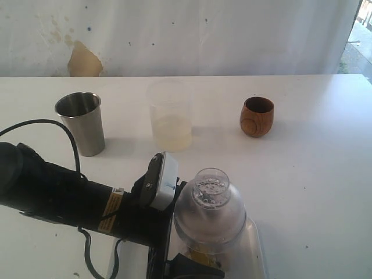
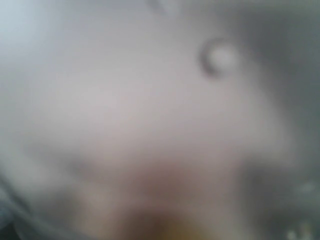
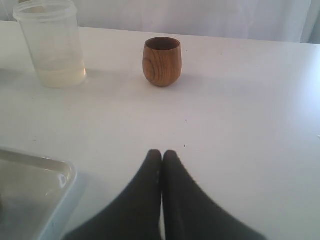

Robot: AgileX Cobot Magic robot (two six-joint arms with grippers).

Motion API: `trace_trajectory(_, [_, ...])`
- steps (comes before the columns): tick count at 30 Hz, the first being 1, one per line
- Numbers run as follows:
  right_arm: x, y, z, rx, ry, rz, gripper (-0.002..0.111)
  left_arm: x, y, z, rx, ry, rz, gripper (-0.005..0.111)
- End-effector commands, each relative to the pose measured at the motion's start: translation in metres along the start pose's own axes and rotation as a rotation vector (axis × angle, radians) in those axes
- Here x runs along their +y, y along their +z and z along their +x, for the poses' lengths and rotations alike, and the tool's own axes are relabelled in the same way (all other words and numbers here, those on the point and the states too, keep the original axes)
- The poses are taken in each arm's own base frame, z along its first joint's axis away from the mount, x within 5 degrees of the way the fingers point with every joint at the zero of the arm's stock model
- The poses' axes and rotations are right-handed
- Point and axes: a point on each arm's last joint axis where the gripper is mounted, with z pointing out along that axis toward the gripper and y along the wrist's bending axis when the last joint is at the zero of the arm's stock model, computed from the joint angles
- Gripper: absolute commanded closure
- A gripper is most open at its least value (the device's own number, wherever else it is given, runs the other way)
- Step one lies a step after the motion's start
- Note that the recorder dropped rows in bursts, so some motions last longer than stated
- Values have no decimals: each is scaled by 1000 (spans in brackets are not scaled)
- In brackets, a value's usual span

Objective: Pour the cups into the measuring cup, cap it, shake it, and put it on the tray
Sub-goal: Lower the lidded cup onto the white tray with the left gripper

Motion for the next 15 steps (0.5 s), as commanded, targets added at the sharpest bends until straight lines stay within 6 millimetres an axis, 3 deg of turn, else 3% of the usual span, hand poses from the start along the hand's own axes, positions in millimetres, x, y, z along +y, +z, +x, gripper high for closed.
trace_trajectory(1, [0,0,1,0,-4,6,108,1,1,-3,-22,-2,-4,76])
trace_trajectory(6, [0,0,1,0,-4,6,108,3,1,-4,-31,-27,-22,18])
trace_trajectory(8, [0,0,1,0,-4,6,108,3,1,-5,-35,-57,-27,3])
trace_trajectory(15, [0,0,1,0,-4,6,108,3,1,-5,-39,-66,-28,2])
